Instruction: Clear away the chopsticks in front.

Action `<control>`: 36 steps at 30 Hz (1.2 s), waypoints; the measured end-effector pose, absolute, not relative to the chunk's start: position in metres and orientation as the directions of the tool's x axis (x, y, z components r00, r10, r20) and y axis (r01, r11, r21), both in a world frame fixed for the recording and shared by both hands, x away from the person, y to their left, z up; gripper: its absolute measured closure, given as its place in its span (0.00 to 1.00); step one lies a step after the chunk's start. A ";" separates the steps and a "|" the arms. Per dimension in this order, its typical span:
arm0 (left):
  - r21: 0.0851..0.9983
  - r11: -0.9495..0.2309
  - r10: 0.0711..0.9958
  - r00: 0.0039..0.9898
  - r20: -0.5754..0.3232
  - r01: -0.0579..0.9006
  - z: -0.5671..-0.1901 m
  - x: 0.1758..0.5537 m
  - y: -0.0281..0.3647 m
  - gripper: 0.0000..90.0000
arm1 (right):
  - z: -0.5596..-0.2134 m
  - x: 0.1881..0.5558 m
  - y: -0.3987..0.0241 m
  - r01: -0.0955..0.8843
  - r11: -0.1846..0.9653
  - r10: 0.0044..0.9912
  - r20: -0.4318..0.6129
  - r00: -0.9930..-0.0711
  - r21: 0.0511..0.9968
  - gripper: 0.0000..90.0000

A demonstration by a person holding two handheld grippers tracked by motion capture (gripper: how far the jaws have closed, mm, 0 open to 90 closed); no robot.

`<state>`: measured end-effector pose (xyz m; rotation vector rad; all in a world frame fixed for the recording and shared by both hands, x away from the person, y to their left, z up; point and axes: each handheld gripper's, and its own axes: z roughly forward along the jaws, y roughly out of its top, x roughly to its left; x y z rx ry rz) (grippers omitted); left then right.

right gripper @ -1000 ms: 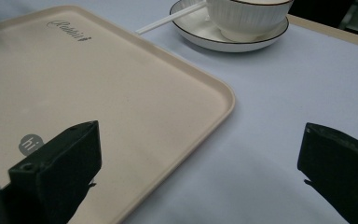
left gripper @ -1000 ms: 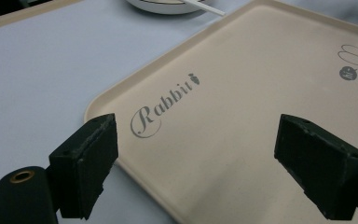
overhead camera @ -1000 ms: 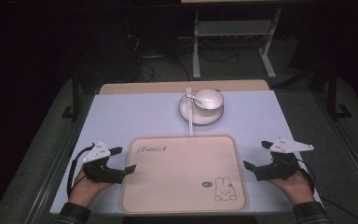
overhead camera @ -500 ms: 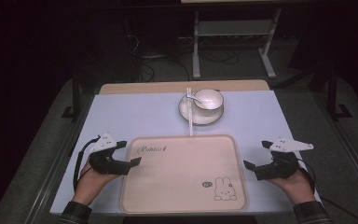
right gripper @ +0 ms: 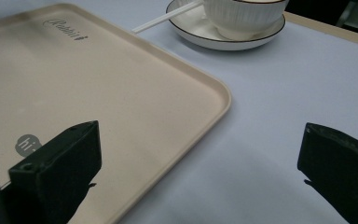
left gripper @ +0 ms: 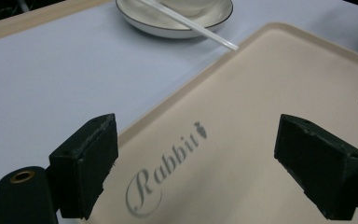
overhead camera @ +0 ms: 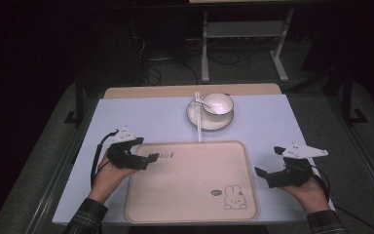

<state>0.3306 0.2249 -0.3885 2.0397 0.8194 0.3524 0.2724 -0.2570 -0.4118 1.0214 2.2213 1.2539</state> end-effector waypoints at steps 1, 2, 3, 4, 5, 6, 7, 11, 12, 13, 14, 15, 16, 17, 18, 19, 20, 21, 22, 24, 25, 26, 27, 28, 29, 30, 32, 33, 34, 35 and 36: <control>0.821 -0.393 0.665 0.744 -0.058 0.415 -0.388 0.335 0.220 0.14 | -0.412 0.273 -0.257 0.403 0.334 0.753 0.015 -0.658 0.852 0.00; 0.821 -0.393 0.665 0.744 -0.058 0.415 -0.388 0.335 0.220 0.14 | -0.412 0.273 -0.257 0.404 0.334 0.753 0.016 -0.658 0.852 0.00; 0.821 -0.395 0.659 0.750 -0.058 0.411 -0.386 0.341 0.212 0.14 | -0.412 0.273 -0.257 0.403 0.335 0.753 0.015 -0.658 0.852 0.00; 0.821 -0.395 0.659 0.750 -0.058 0.411 -0.386 0.341 0.212 0.14 | -0.412 0.273 -0.257 0.403 0.335 0.753 0.015 -0.658 0.852 0.00; 0.820 -0.397 0.659 0.750 -0.057 0.412 -0.385 0.347 0.204 0.14 | -0.412 0.273 -0.257 0.402 0.335 0.754 0.014 -0.657 0.852 0.00; 0.820 -0.398 0.659 0.750 -0.056 0.411 -0.385 0.349 0.202 0.14 | -0.412 0.273 -0.258 0.402 0.334 0.754 0.013 -0.656 0.853 0.00; 0.820 -0.397 0.660 0.749 -0.057 0.413 -0.385 0.353 0.197 0.15 | -0.411 0.272 -0.258 0.402 0.332 0.755 0.014 -0.655 0.853 0.00; 0.812 -0.408 0.663 0.747 -0.051 0.417 -0.383 0.366 0.183 0.15 | -0.411 0.273 -0.258 0.400 0.328 0.756 0.016 -0.654 0.856 0.00; 0.812 -0.408 0.663 0.747 -0.051 0.417 -0.383 0.366 0.183 0.15 | -0.411 0.273 -0.258 0.400 0.328 0.756 0.016 -0.654 0.856 0.00; 0.810 -0.408 0.664 0.746 -0.054 0.422 -0.382 0.373 0.177 0.15 | -0.411 0.273 -0.258 0.400 0.327 0.756 0.016 -0.654 0.856 0.00; 0.809 -0.406 0.669 0.741 -0.054 0.425 -0.382 0.377 0.173 0.15 | -0.411 0.273 -0.258 0.400 0.328 0.756 0.016 -0.654 0.856 0.00; 0.809 -0.406 0.669 0.741 -0.054 0.425 -0.382 0.377 0.173 0.15 | -0.411 0.273 -0.258 0.400 0.327 0.756 0.017 -0.654 0.857 0.00; 0.808 -0.407 0.669 0.742 -0.053 0.425 -0.381 0.382 0.168 0.15 | -0.410 0.273 -0.258 0.399 0.327 0.756 0.017 -0.655 0.857 0.00; 0.806 -0.409 0.669 0.741 -0.054 0.428 -0.380 0.387 0.163 0.15 | -0.410 0.273 -0.258 0.399 0.327 0.756 0.017 -0.655 0.857 0.00; 0.805 -0.413 0.667 0.743 -0.051 0.426 -0.380 0.391 0.159 0.15 | -0.410 0.273 -0.258 0.399 0.327 0.756 0.016 -0.655 0.857 0.00; 0.805 -0.414 0.666 0.744 -0.050 0.425 -0.379 0.395 0.155 0.15 | -0.410 0.273 -0.258 0.399 0.327 0.756 0.016 -0.655 0.856 0.00; 0.800 -0.417 0.667 0.743 -0.054 0.432 -0.378 0.404 0.147 0.16 | -0.411 0.273 -0.258 0.399 0.328 0.756 0.015 -0.654 0.856 0.00; 0.800 -0.417 0.667 0.743 -0.054 0.432 -0.378 0.404 0.147 0.17 | -0.411 0.273 -0.258 0.399 0.328 0.756 0.015 -0.654 0.856 0.00; 0.798 -0.418 0.669 0.741 -0.053 0.435 -0.378 0.412 0.139 0.18 | -0.411 0.273 -0.258 0.398 0.329 0.757 0.013 -0.653 0.856 0.00; 0.795 -0.418 0.675 0.736 -0.052 0.440 -0.378 0.416 0.136 0.18 | -0.411 0.273 -0.258 0.398 0.327 0.758 0.014 -0.653 0.857 0.00; 0.794 -0.416 0.679 0.733 -0.053 0.443 -0.378 0.419 0.133 0.18 | -0.411 0.273 -0.259 0.398 0.326 0.758 0.015 -0.652 0.858 0.00; 0.790 -0.415 0.682 0.729 -0.058 0.452 -0.378 0.423 0.130 0.18 | -0.411 0.273 -0.259 0.398 0.325 0.758 0.015 -0.652 0.858 0.00; 0.785 -0.412 0.679 0.730 -0.074 0.462 -0.381 0.432 0.124 0.22 | -0.411 0.273 -0.259 0.400 0.323 0.759 0.017 -0.651 0.858 0.00; 0.785 -0.412 0.679 0.730 -0.074 0.462 -0.381 0.432 0.124 0.27 | -0.411 0.273 -0.259 0.400 0.324 0.759 0.017 -0.651 0.858 0.00; 0.786 -0.414 0.674 0.735 -0.075 0.460 -0.382 0.434 0.122 0.28 | -0.411 0.273 -0.259 0.400 0.325 0.759 0.016 -0.651 0.857 0.00; 0.779 -0.420 0.676 0.734 -0.073 0.465 -0.385 0.438 0.118 0.28 | -0.411 0.273 -0.259 0.400 0.325 0.759 0.016 -0.651 0.857 0.00; 0.763 -0.429 0.677 0.731 -0.083 0.484 -0.389 0.446 0.111 0.28 | -0.411 0.272 -0.259 0.402 0.329 0.758 0.015 -0.652 0.855 0.00; 0.758 -0.418 0.686 0.721 -0.097 0.500 -0.394 0.452 0.105 0.28 | -0.412 0.272 -0.258 0.400 0.332 0.756 0.013 -0.655 0.854 0.00; 0.758 -0.418 0.686 0.721 -0.097 0.500 -0.394 0.452 0.105 0.30 | -0.412 0.272 -0.258 0.400 0.332 0.755 0.013 -0.655 0.854 0.00; 0.744 -0.424 0.685 0.721 -0.109 0.516 -0.397 0.459 0.099 0.30 | -0.412 0.272 -0.258 0.399 0.332 0.755 0.013 -0.656 0.855 0.00; 0.744 -0.424 0.685 0.721 -0.109 0.516 -0.397 0.459 0.099 0.31 | -0.412 0.272 -0.258 0.399 0.332 0.755 0.013 -0.656 0.855 0.00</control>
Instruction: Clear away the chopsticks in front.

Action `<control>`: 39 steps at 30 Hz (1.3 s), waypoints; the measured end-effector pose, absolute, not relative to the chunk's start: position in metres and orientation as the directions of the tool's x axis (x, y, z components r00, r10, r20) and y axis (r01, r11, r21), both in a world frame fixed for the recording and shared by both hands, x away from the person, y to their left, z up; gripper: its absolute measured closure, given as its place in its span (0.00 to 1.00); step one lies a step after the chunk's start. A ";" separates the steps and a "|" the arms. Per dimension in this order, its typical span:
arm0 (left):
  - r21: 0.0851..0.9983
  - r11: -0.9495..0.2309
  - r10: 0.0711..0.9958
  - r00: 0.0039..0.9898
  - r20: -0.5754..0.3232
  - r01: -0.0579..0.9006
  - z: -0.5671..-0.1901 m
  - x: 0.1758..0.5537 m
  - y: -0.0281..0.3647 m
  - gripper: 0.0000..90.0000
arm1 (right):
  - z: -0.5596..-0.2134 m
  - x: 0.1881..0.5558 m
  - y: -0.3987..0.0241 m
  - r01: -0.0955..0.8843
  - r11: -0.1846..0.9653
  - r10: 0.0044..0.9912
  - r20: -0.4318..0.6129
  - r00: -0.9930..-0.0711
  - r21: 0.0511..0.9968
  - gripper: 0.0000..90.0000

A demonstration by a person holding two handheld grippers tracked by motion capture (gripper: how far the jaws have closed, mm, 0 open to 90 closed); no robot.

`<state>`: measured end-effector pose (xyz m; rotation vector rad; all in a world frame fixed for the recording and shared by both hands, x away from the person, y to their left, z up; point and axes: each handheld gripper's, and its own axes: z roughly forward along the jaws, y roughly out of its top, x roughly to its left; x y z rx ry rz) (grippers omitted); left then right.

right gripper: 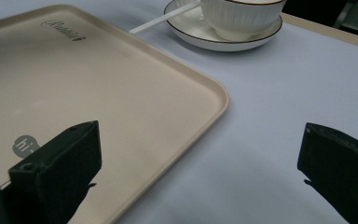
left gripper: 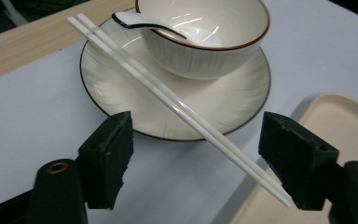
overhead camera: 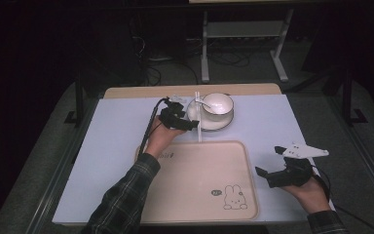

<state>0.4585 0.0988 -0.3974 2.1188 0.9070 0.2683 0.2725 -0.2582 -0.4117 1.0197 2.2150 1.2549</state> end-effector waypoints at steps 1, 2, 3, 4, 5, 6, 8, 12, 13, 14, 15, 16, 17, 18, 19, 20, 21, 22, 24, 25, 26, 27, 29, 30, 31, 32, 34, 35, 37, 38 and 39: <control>0.735 -0.433 0.690 0.717 -0.102 0.522 -0.400 0.464 0.092 0.32 | -0.412 0.273 -0.259 0.399 0.332 0.755 0.013 -0.656 0.854 0.00; 0.732 -0.440 0.689 0.718 -0.096 0.520 -0.402 0.466 0.088 0.33 | -0.412 0.273 -0.259 0.399 0.331 0.755 0.014 -0.655 0.855 0.00; 0.726 -0.448 0.689 0.719 -0.091 0.521 -0.403 0.468 0.085 0.33 | -0.412 0.273 -0.259 0.399 0.331 0.755 0.014 -0.655 0.855 0.00; 0.726 -0.448 0.689 0.719 -0.091 0.521 -0.403 0.468 0.085 0.34 | -0.412 0.273 -0.259 0.399 0.331 0.755 0.014 -0.655 0.855 0.00; 0.711 -0.473 0.697 0.715 -0.060 0.520 -0.406 0.471 0.078 0.35 | -0.412 0.273 -0.260 0.401 0.329 0.756 0.016 -0.655 0.855 0.00; 0.707 -0.478 0.700 0.712 -0.053 0.522 -0.407 0.473 0.076 0.35 | -0.412 0.272 -0.260 0.401 0.329 0.756 0.016 -0.655 0.855 0.00; 0.705 -0.475 0.701 0.711 -0.058 0.527 -0.408 0.475 0.074 0.36 | -0.412 0.272 -0.260 0.402 0.328 0.756 0.018 -0.654 0.855 0.00; 0.684 -0.492 0.712 0.701 -0.040 0.538 -0.412 0.481 0.067 0.43 | -0.412 0.272 -0.261 0.402 0.323 0.755 0.023 -0.656 0.857 0.00; 0.678 -0.493 0.720 0.693 -0.035 0.546 -0.415 0.484 0.064 0.43 | -0.412 0.272 -0.261 0.401 0.323 0.755 0.023 -0.656 0.857 0.00; 0.678 -0.493 0.720 0.693 -0.035 0.546 -0.415 0.484 0.064 0.44 | -0.412 0.272 -0.261 0.401 0.323 0.755 0.023 -0.656 0.857 0.00; 0.671 -0.500 0.721 0.692 -0.027 0.548 -0.415 0.486 0.063 0.44 | -0.412 0.272 -0.261 0.401 0.323 0.754 0.023 -0.656 0.857 0.00; 0.668 -0.501 0.724 0.689 -0.025 0.550 -0.416 0.487 0.061 0.45 | -0.412 0.272 -0.261 0.401 0.322 0.754 0.024 -0.657 0.858 0.00; 0.664 -0.504 0.727 0.687 -0.019 0.552 -0.418 0.489 0.059 0.47 | -0.412 0.272 -0.261 0.400 0.321 0.753 0.025 -0.657 0.858 0.00; 0.662 -0.505 0.729 0.685 -0.017 0.554 -0.419 0.489 0.059 0.48 | -0.412 0.272 -0.261 0.401 0.321 0.753 0.025 -0.657 0.858 0.00; 0.657 -0.508 0.731 0.682 -0.014 0.557 -0.420 0.490 0.058 0.49 | -0.412 0.272 -0.261 0.400 0.320 0.753 0.026 -0.657 0.859 0.00; 0.657 -0.508 0.731 0.682 -0.014 0.557 -0.420 0.490 0.058 0.50 | -0.412 0.272 -0.261 0.400 0.320 0.753 0.026 -0.657 0.859 0.00; 0.653 -0.511 0.732 0.681 -0.011 0.559 -0.421 0.491 0.058 0.50 | -0.412 0.272 -0.261 0.400 0.320 0.753 0.026 -0.657 0.859 0.00; 0.650 -0.509 0.737 0.676 -0.008 0.564 -0.423 0.491 0.058 0.50 | -0.412 0.272 -0.261 0.399 0.319 0.753 0.025 -0.657 0.859 0.00; 0.650 -0.503 0.746 0.666 -0.006 0.569 -0.424 0.492 0.057 0.54 | -0.412 0.272 -0.261 0.401 0.317 0.755 0.027 -0.656 0.860 0.00; 0.651 -0.503 0.749 0.663 -0.001 0.569 -0.425 0.493 0.057 0.54 | -0.412 0.272 -0.261 0.401 0.317 0.755 0.027 -0.656 0.860 0.00; 0.651 -0.501 0.752 0.659 0.001 0.570 -0.426 0.493 0.057 0.56 | -0.412 0.272 -0.261 0.401 0.316 0.754 0.029 -0.656 0.860 0.00; 0.651 -0.500 0.753 0.658 0.002 0.571 -0.426 0.494 0.057 0.56 | -0.412 0.272 -0.261 0.401 0.316 0.753 0.030 -0.657 0.860 0.00; 0.651 -0.500 0.755 0.655 0.006 0.571 -0.427 0.494 0.058 0.58 | -0.412 0.272 -0.261 0.400 0.316 0.752 0.030 -0.659 0.860 0.00; 0.651 -0.500 0.755 0.655 0.006 0.571 -0.427 0.494 0.058 0.58 | -0.412 0.272 -0.261 0.400 0.316 0.752 0.030 -0.659 0.860 0.00; 0.652 -0.498 0.758 0.652 0.008 0.571 -0.427 0.494 0.058 0.60 | -0.412 0.272 -0.261 0.401 0.313 0.751 0.034 -0.659 0.861 0.00; 0.654 -0.496 0.761 0.649 0.012 0.570 -0.426 0.495 0.058 0.60 | -0.412 0.272 -0.261 0.401 0.313 0.751 0.034 -0.659 0.861 0.00; 0.666 -0.487 0.767 0.641 0.017 0.565 -0.426 0.495 0.060 0.66 | -0.412 0.272 -0.261 0.401 0.314 0.750 0.034 -0.661 0.861 0.00; 0.668 -0.485 0.769 0.640 0.017 0.565 -0.425 0.496 0.060 0.66 | -0.412 0.272 -0.261 0.400 0.315 0.749 0.034 -0.662 0.861 0.00; 0.674 -0.481 0.772 0.635 0.022 0.561 -0.425 0.496 0.061 0.68 | -0.412 0.272 -0.261 0.399 0.317 0.747 0.033 -0.664 0.860 0.00; 0.674 -0.481 0.772 0.635 0.022 0.561 -0.425 0.496 0.061 0.69 | -0.412 0.272 -0.261 0.399 0.317 0.747 0.033 -0.664 0.860 0.00; 0.676 -0.478 0.774 0.633 0.022 0.561 -0.425 0.497 0.062 0.69 | -0.412 0.272 -0.261 0.398 0.317 0.745 0.033 -0.666 0.861 0.00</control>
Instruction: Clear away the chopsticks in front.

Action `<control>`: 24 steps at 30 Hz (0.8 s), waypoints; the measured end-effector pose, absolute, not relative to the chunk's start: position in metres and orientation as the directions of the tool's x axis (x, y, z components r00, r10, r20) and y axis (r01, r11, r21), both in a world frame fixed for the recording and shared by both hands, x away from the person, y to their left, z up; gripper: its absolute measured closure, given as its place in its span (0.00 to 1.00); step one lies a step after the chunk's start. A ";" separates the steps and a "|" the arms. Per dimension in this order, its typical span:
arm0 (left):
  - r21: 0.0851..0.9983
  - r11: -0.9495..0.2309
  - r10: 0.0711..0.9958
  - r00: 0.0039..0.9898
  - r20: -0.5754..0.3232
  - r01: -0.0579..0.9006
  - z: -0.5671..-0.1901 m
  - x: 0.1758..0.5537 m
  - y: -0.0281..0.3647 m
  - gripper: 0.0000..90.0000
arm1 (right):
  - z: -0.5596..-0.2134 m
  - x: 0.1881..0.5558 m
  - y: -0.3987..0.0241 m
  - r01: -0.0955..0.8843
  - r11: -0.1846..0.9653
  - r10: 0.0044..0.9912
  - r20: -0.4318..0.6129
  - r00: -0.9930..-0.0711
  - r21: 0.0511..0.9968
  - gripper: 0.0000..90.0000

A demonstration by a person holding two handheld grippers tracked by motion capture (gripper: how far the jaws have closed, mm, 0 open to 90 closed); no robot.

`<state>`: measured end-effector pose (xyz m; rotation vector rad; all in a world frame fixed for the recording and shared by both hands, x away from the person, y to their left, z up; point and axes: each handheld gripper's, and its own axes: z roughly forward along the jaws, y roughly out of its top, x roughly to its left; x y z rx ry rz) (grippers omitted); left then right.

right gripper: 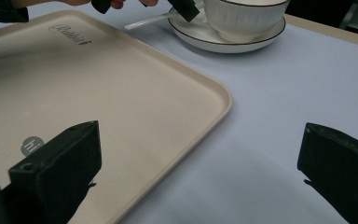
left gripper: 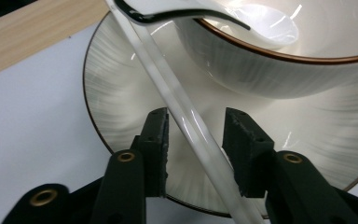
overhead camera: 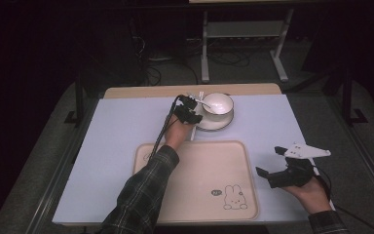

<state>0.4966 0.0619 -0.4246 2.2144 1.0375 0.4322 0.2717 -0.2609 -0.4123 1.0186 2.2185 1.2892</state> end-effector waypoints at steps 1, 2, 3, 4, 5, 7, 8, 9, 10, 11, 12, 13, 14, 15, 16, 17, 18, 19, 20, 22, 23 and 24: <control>0.678 -0.474 0.777 0.630 0.021 0.562 -0.424 0.497 0.063 0.71 | -0.412 0.272 -0.261 0.398 0.317 0.745 0.034 -0.667 0.861 0.00; 0.684 -0.468 0.780 0.625 0.023 0.559 -0.424 0.498 0.065 0.73 | -0.412 0.272 -0.261 0.398 0.315 0.744 0.037 -0.668 0.862 0.00; 0.684 -0.469 0.781 0.624 0.025 0.559 -0.423 0.499 0.065 0.75 | -0.412 0.272 -0.261 0.398 0.315 0.743 0.037 -0.668 0.862 0.00; 0.684 -0.467 0.782 0.623 0.024 0.560 -0.424 0.499 0.066 0.76 | -0.412 0.272 -0.261 0.398 0.315 0.743 0.037 -0.668 0.862 0.00; 0.684 -0.467 0.782 0.623 0.024 0.560 -0.424 0.499 0.066 0.76 | -0.412 0.272 -0.261 0.398 0.315 0.743 0.037 -0.668 0.862 0.00; 0.683 -0.465 0.784 0.621 0.021 0.563 -0.424 0.500 0.067 0.78 | -0.412 0.272 -0.261 0.398 0.315 0.742 0.038 -0.669 0.862 0.00; 0.683 -0.464 0.784 0.621 0.020 0.564 -0.425 0.501 0.067 0.79 | -0.412 0.272 -0.261 0.398 0.315 0.742 0.038 -0.669 0.862 0.00; 0.683 -0.464 0.784 0.621 0.020 0.564 -0.425 0.501 0.067 0.81 | -0.412 0.272 -0.261 0.398 0.315 0.742 0.038 -0.669 0.862 0.00; 0.682 -0.463 0.784 0.620 0.018 0.566 -0.425 0.501 0.067 0.81 | -0.412 0.272 -0.261 0.399 0.314 0.742 0.039 -0.669 0.862 0.00; 0.680 -0.464 0.784 0.620 0.018 0.567 -0.425 0.501 0.067 0.82 | -0.412 0.272 -0.261 0.398 0.314 0.742 0.039 -0.670 0.862 0.00; 0.679 -0.465 0.784 0.620 0.018 0.568 -0.426 0.501 0.068 0.82 | -0.412 0.272 -0.261 0.397 0.314 0.741 0.038 -0.671 0.862 0.00; 0.680 -0.465 0.785 0.619 0.020 0.567 -0.426 0.501 0.068 0.82 | -0.412 0.272 -0.261 0.397 0.314 0.741 0.038 -0.671 0.862 0.00; 0.681 -0.463 0.787 0.617 0.021 0.567 -0.426 0.501 0.068 0.83 | -0.412 0.272 -0.261 0.396 0.314 0.741 0.038 -0.671 0.863 0.00; 0.681 -0.463 0.788 0.615 0.023 0.567 -0.426 0.501 0.068 0.83 | -0.412 0.272 -0.261 0.396 0.314 0.741 0.038 -0.671 0.863 0.00; 0.682 -0.462 0.789 0.614 0.023 0.567 -0.426 0.502 0.068 0.84 | -0.412 0.272 -0.261 0.397 0.313 0.741 0.039 -0.670 0.863 0.00; 0.682 -0.461 0.789 0.614 0.023 0.567 -0.426 0.502 0.068 0.85 | -0.412 0.272 -0.261 0.397 0.313 0.741 0.039 -0.670 0.863 0.00; 0.683 -0.460 0.790 0.613 0.023 0.568 -0.426 0.502 0.069 0.86 | -0.412 0.272 -0.261 0.397 0.313 0.741 0.039 -0.670 0.863 0.00; 0.683 -0.460 0.790 0.613 0.023 0.568 -0.426 0.502 0.069 0.87 | -0.412 0.272 -0.261 0.397 0.313 0.741 0.039 -0.670 0.863 0.00; 0.683 -0.455 0.792 0.610 0.018 0.571 -0.426 0.503 0.070 0.87 | -0.412 0.272 -0.261 0.397 0.313 0.741 0.040 -0.670 0.863 0.00; 0.682 -0.456 0.792 0.610 0.018 0.572 -0.426 0.503 0.070 0.86 | -0.412 0.272 -0.261 0.397 0.313 0.741 0.040 -0.671 0.863 0.00; 0.682 -0.456 0.792 0.610 0.018 0.572 -0.426 0.503 0.070 0.84 | -0.412 0.272 -0.261 0.397 0.313 0.741 0.040 -0.671 0.863 0.00; 0.682 -0.451 0.792 0.610 0.009 0.576 -0.425 0.502 0.071 0.80 | -0.412 0.272 -0.261 0.396 0.314 0.741 0.039 -0.670 0.863 0.00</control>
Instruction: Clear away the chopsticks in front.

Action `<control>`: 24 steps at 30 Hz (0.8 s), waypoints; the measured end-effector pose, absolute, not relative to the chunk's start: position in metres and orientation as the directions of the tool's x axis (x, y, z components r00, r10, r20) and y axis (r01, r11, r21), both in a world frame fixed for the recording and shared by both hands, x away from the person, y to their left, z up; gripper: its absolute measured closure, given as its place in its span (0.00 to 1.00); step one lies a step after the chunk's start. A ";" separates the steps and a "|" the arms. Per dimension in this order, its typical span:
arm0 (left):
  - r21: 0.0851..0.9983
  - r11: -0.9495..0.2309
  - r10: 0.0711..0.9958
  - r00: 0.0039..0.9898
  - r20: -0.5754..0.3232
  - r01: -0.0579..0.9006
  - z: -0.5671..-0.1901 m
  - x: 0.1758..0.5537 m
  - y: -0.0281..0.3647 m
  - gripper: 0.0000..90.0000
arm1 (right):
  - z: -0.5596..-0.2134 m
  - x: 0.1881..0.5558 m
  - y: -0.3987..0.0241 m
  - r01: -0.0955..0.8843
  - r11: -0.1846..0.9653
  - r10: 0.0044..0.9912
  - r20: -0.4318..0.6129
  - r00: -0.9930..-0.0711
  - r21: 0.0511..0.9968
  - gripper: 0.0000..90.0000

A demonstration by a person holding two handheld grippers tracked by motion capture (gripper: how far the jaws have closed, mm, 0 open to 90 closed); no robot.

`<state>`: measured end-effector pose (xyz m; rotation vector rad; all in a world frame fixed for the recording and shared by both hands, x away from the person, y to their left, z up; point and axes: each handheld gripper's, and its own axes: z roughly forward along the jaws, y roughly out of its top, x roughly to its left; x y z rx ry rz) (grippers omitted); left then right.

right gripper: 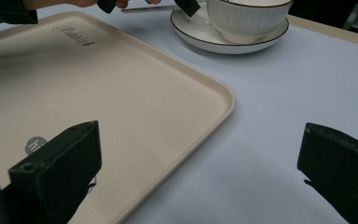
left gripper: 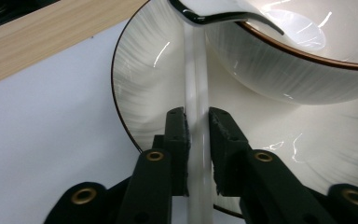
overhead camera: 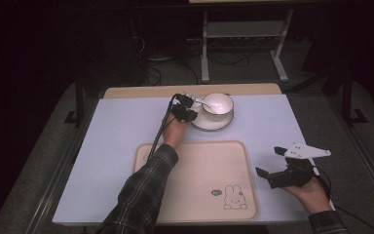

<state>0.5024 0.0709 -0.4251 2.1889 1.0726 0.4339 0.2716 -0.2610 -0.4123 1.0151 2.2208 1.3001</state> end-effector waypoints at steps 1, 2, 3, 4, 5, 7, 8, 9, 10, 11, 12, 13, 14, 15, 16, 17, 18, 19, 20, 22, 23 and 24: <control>0.682 -0.451 0.792 0.610 0.009 0.576 -0.425 0.502 0.071 0.79 | -0.412 0.271 -0.261 0.398 0.312 0.742 0.040 -0.669 0.862 0.00; 0.691 -0.444 0.791 0.612 0.003 0.571 -0.422 0.500 0.074 0.77 | -0.412 0.271 -0.261 0.399 0.311 0.743 0.041 -0.668 0.862 0.00; 0.691 -0.444 0.791 0.612 0.003 0.571 -0.422 0.500 0.074 0.75 | -0.412 0.271 -0.262 0.399 0.312 0.743 0.040 -0.668 0.862 0.00; 0.700 -0.431 0.786 0.618 -0.018 0.569 -0.416 0.497 0.078 0.74 | -0.412 0.271 -0.262 0.399 0.312 0.743 0.041 -0.668 0.862 0.00; 0.700 -0.431 0.786 0.618 -0.018 0.569 -0.416 0.497 0.078 0.72 | -0.412 0.271 -0.262 0.399 0.312 0.743 0.041 -0.668 0.862 0.00; 0.706 -0.430 0.777 0.629 -0.028 0.563 -0.411 0.493 0.083 0.72 | -0.413 0.271 -0.262 0.399 0.315 0.742 0.039 -0.669 0.862 0.00; 0.708 -0.424 0.772 0.634 -0.044 0.565 -0.406 0.490 0.090 0.72 | -0.412 0.271 -0.261 0.398 0.314 0.742 0.039 -0.670 0.862 0.00; 0.708 -0.424 0.772 0.634 -0.044 0.565 -0.406 0.490 0.090 0.71 | -0.412 0.271 -0.261 0.398 0.314 0.742 0.039 -0.670 0.862 0.00; 0.711 -0.422 0.766 0.641 -0.053 0.563 -0.402 0.487 0.099 0.72 | -0.412 0.271 -0.261 0.397 0.315 0.740 0.039 -0.671 0.862 0.00; 0.711 -0.422 0.766 0.641 -0.053 0.563 -0.402 0.487 0.099 0.73 | -0.412 0.271 -0.261 0.397 0.315 0.740 0.039 -0.671 0.862 0.00; 0.714 -0.417 0.760 0.647 -0.065 0.562 -0.401 0.484 0.107 0.75 | -0.412 0.271 -0.260 0.399 0.316 0.739 0.039 -0.672 0.861 0.00; 0.714 -0.417 0.760 0.647 -0.065 0.562 -0.401 0.484 0.107 0.75 | -0.412 0.271 -0.260 0.399 0.316 0.739 0.039 -0.672 0.861 0.00; 0.713 -0.424 0.756 0.651 -0.060 0.558 -0.400 0.481 0.114 0.76 | -0.412 0.271 -0.259 0.400 0.318 0.740 0.039 -0.672 0.860 0.00; 0.713 -0.423 0.756 0.652 -0.063 0.560 -0.401 0.481 0.117 0.77 | -0.413 0.271 -0.259 0.399 0.321 0.740 0.036 -0.672 0.859 0.00; 0.713 -0.423 0.756 0.652 -0.063 0.560 -0.401 0.481 0.117 0.79 | -0.413 0.271 -0.259 0.399 0.322 0.739 0.036 -0.673 0.859 0.00; 0.707 -0.419 0.753 0.654 -0.080 0.569 -0.402 0.480 0.122 0.80 | -0.413 0.271 -0.259 0.399 0.321 0.739 0.036 -0.672 0.859 0.00; 0.706 -0.415 0.751 0.654 -0.089 0.573 -0.403 0.480 0.123 0.81 | -0.413 0.271 -0.259 0.399 0.321 0.739 0.037 -0.672 0.859 0.00; 0.706 -0.415 0.751 0.654 -0.089 0.573 -0.403 0.480 0.123 0.82 | -0.413 0.271 -0.259 0.400 0.320 0.739 0.038 -0.672 0.859 0.00; 0.702 -0.413 0.746 0.658 -0.106 0.581 -0.406 0.480 0.125 0.83 | -0.413 0.272 -0.259 0.401 0.321 0.739 0.038 -0.672 0.858 0.00; 0.698 -0.415 0.743 0.661 -0.110 0.583 -0.408 0.479 0.124 0.83 | -0.413 0.272 -0.259 0.402 0.322 0.741 0.036 -0.671 0.857 0.00; 0.696 -0.416 0.739 0.663 -0.115 0.585 -0.409 0.480 0.124 0.84 | -0.413 0.272 -0.259 0.401 0.322 0.741 0.036 -0.671 0.857 0.00; 0.694 -0.418 0.738 0.665 -0.118 0.587 -0.410 0.480 0.123 0.85 | -0.413 0.272 -0.259 0.402 0.321 0.741 0.037 -0.671 0.857 0.00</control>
